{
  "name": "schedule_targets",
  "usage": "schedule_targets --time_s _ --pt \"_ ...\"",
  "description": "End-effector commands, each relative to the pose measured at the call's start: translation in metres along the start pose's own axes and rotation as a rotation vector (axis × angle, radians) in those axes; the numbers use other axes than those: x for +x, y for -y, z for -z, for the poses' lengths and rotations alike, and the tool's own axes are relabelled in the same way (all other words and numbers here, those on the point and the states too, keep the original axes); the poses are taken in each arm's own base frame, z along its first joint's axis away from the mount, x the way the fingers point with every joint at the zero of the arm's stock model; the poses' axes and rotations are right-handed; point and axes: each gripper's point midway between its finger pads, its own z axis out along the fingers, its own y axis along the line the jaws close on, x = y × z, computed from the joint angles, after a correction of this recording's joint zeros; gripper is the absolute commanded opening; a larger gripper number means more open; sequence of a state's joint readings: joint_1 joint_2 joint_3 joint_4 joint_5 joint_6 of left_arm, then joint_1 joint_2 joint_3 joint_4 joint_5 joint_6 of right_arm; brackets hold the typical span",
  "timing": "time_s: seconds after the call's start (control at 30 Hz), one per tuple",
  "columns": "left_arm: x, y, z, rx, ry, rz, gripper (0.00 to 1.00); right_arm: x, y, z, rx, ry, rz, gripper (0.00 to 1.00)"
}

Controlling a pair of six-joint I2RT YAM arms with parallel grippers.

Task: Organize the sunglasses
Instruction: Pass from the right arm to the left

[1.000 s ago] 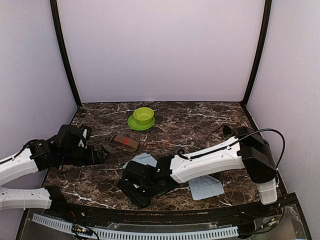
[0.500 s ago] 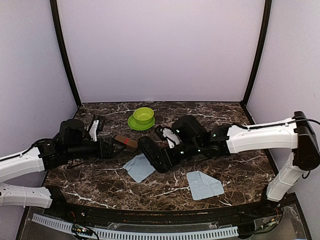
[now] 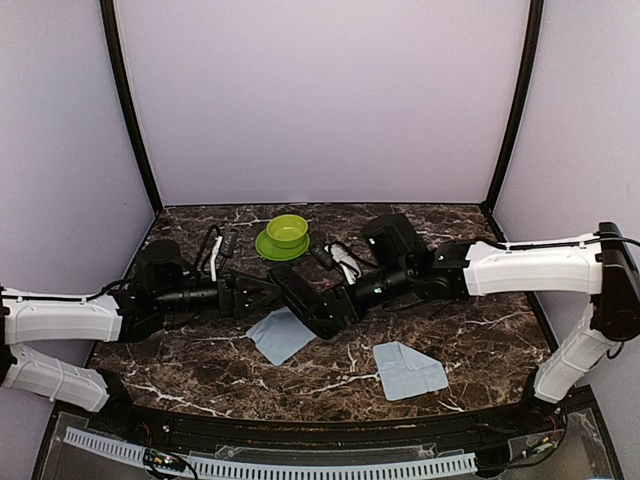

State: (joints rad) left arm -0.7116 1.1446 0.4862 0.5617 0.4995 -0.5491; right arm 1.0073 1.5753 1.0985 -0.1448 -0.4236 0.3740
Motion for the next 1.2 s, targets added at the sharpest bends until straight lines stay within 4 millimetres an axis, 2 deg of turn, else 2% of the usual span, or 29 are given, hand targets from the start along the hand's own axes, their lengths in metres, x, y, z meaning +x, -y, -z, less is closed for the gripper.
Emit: schedule_targets --time_s 0.0,0.47,0.6,0.73,1.03,1.1,1.17 --pt "-0.003 0.024 0.000 0.149 0.036 -0.073 0.98 -0.039 -0.033 0.018 -0.135 0.122 0.090 0.26" --pt "-0.002 0.047 0.002 0.309 0.061 -0.129 0.98 -0.051 -0.061 0.030 -0.310 0.163 0.082 0.21" --pt "-0.007 0.050 0.001 0.326 0.075 -0.143 0.98 -0.051 -0.066 0.030 -0.341 0.164 0.074 0.21" --pt "-0.004 0.054 0.001 0.353 0.055 -0.147 0.95 -0.051 -0.065 0.030 -0.343 0.162 0.066 0.20" --pt "-0.009 0.049 0.004 0.295 0.086 -0.163 0.97 -0.048 -0.055 0.026 -0.274 0.136 0.061 0.20" --pt "-0.012 0.047 0.005 0.266 0.087 -0.173 0.99 -0.047 -0.042 0.025 -0.181 0.107 0.067 0.19" --pt "-0.020 0.031 0.003 0.137 0.088 -0.151 0.99 -0.051 -0.018 0.024 -0.020 0.088 0.055 0.19"
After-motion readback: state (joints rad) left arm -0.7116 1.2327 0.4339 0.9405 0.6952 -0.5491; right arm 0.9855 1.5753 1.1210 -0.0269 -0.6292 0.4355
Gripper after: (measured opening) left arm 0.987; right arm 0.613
